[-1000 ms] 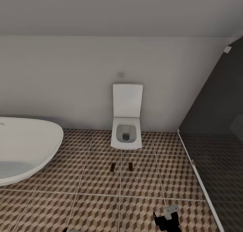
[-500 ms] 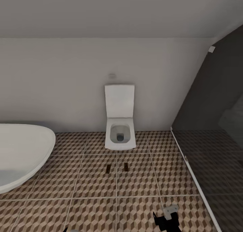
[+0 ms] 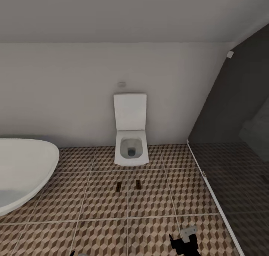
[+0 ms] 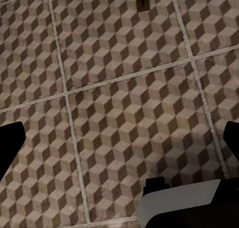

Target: Take the four mousetraps from the cabinet in the bathroom and place them on the bathroom floor. Make sure all four end up on the same floor surface, and ensure that at least two of them are either under or directly next to the same bathroom sink.

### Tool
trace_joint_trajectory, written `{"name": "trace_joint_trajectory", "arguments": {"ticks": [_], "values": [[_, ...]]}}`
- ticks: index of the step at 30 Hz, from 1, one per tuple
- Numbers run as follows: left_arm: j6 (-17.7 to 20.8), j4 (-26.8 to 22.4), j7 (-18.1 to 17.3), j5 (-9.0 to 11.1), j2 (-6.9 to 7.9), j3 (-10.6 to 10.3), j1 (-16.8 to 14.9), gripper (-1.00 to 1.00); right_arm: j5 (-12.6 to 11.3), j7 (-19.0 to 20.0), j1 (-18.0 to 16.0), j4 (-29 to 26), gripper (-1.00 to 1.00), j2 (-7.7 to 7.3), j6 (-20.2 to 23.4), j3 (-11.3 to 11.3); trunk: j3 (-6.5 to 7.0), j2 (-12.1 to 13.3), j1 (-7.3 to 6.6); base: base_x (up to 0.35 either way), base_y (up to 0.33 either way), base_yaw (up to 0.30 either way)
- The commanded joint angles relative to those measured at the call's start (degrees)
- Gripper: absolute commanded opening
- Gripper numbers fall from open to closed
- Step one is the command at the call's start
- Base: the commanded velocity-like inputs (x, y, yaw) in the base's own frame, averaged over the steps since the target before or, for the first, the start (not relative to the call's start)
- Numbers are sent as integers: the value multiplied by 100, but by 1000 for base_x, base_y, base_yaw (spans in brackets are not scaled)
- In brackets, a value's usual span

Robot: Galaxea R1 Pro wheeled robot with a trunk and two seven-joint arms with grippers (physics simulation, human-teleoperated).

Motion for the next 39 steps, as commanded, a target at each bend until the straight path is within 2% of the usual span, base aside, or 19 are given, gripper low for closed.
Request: {"name": "trace_joint_trajectory", "arguments": {"ticks": [1, 7, 12, 23, 25, 29, 30, 34, 36, 37, 39], "values": [[-26, 23, 20, 21, -7, -49, -7, 100, -59, -3, -3, 2, 100, 0, -16, 51, -9, -10, 3, 0, 0, -4], [-27, 23, 20, 22, -7, -49, -7, 100, -60, -6, -3, 2, 100, 9, -5, 47, -9, -10, 3, 0, 0, -2], [-30, 23, 25, 24, -6, -49, -7, 100, -60, -23, -3, 1, 100, 15, 211, 40, -9, -10, 3, 0, 0, 0], [93, 21, 75, 27, -15, -42, -7, 100, -67, -16, 41, 10, 100, 21, 1578, 37, -9, -10, 3, 0, 0, 0], [246, 22, 78, 27, -19, -32, -5, 100, -67, -6, 81, 15, 100, 32, 1902, 37, -9, -10, 3, 0, 0, 0], [574, 22, 80, 32, -21, -25, 40, 100, -67, 7, 186, 18, 100, 41, 2226, 37, -9, -10, 3, 0, 0, 0], [755, 22, 83, 55, -22, -21, 72, 100, -67, 13, 252, 19, 100, 46, 2318, 37, -9, -10, 3, 0, 0, 0], [1058, 23, 87, 227, -14, 26, 110, 100, -67, 21, 423, 20, 100, 62, 2413, 35, -9, -10, 3, 0, 0, 0], [1161, 26, 88, 382, -9, 86, 122, 100, -67, 23, 517, 20, 100, 73, 2437, 33, -9, -10, 3, 0, 0, 0], [1234, 26, 87, 559, -3, 153, 129, 100, -67, 25, 606, 20, 100, 82, 2453, 31, -9, -10, 3, 0, 0, 0], [1283, 28, 85, 729, 5, 204, 137, 100, -67, 29, 686, 20, 100, 88, 2462, 30, -9, -10, 3, 0, 0, 0]]}}
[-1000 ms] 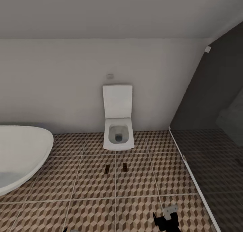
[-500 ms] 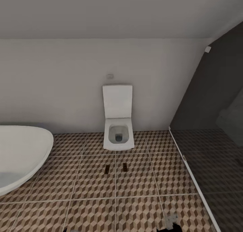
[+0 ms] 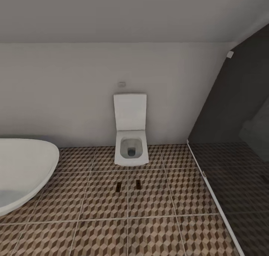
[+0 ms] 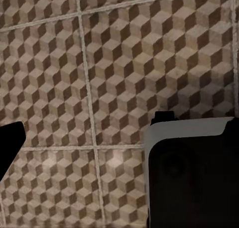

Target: Take the four mousetraps from the cabinet in the bathroom and place them on the bathroom floor. Make sure all four end up on the same floor surface, and ensure that at least two of them are either under or directly next to the same bathroom sink.

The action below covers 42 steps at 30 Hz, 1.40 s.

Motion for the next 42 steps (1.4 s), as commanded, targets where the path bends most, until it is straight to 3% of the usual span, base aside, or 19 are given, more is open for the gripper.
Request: {"name": "trace_joint_trajectory", "arguments": {"ticks": [1, 8, 18, 20, 29, 42], "values": [[-5, 23, 11, 82, -4, -17, -2, 100, -60, -13, 33, 7, 100, 4, -18, 49, -9, -10, 3, 0, 0, 0], [154, 25, 9, 345, 7, 43, 209, 100, -60, -14, 219, 7, 100, 21, 1, 48, -9, -10, 3, 0, 0, 0], [212, 25, 13, 394, 62, 54, 651, 100, -103, -16, 265, 7, 100, 46, 177, 48, -9, -10, 3, 0, 0, 0], [213, 25, 10, 396, 68, 54, 716, 100, -182, -16, 272, 7, 100, 50, 229, 48, -9, -10, 3, 0, 0, 0], [222, 25, -19, 398, 17, 55, 1061, 100, -958, -16, 290, 8, 100, 28, 330, 47, -9, -10, 3, 0, 0, 0], [241, 25, -31, 402, -14, 59, 1293, 100, -1107, 0, 302, 15, 100, 42, 339, 48, -9, -10, 3, 0, 0, 0]]}}
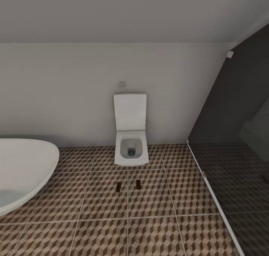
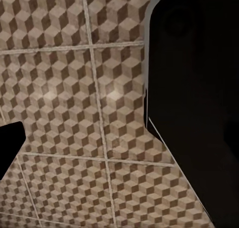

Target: Take the four mousetraps from the cabinet in the bathroom and place them on the bathroom floor. Make sure all four end up on the same floor surface, and ensure that at least two of them are either under or directly next to the same bathroom sink.

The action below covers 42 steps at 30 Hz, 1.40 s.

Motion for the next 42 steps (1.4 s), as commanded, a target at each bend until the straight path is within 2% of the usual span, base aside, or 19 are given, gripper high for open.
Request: {"name": "trace_joint_trajectory", "arguments": {"ticks": [1, 5, 12, 20, 42], "values": [[-23, 21, 7, 13, -18, -33, -3, 100, -54, -19, 4, -2, 100, 2, 4, 49, -9, -9, 3, 0, 0, 0], [15, 21, -4, 15, -155, -31, 6, 100, -58, -18, 60, -2, 100, 5, 4, 52, -9, -9, 3, 0, 0, 0], [297, 21, -19, 9, -230, -30, 9, 100, -59, -18, 95, -2, 100, -1, -1, 50, -9, -9, 3, 0, 0, 0], [406, 14, -15, 10, -239, -30, 9, 100, -56, -38, 101, -3, 100, -3, -4, 52, -9, -9, 3, 0, 0, 0], [417, -9, -12, 17, -247, -30, 9, 100, -51, -53, 102, -11, 100, 28, 4, 58, -9, -9, 3, 0, 0, 0]]}}
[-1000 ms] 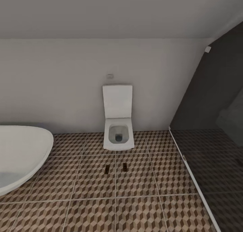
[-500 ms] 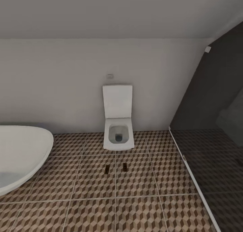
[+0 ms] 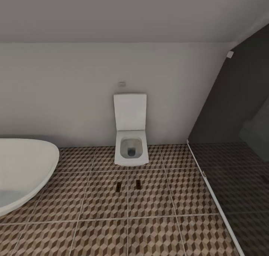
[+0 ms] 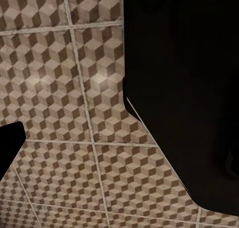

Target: Take the four mousetraps from the cabinet in the bathroom and place them on the bathroom floor. Make sure all four end up on the same floor surface, and ensure that at least two of them are either under or directly next to the same bathroom sink.

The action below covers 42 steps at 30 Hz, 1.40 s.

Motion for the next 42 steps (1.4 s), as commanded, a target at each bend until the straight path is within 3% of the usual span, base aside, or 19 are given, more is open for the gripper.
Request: {"name": "trace_joint_trajectory", "arguments": {"ticks": [1, 27, 35, 42], "values": [[-29, 20, 5, 20, -7, -35, -6, 100, -53, -22, -2, -2, 100, 2, 4, 49, -9, -9, 3, 0, 0, 0], [-13, 50, 4, 20, 49, -43, -6, 100, -57, -37, 2, -2, 100, -3, 4, 49, 190, -9, 3, 0, 0, 0], [-22, 49, 4, 20, 207, -44, -6, 100, -61, -37, 0, -2, 100, -7, 4, 49, 265, -9, 3, 0, 0, 0], [-22, 44, 4, 20, 236, -44, -6, 100, -61, -37, 0, -2, 100, -4, 4, 49, 330, -9, 3, 0, 0, 0]]}}
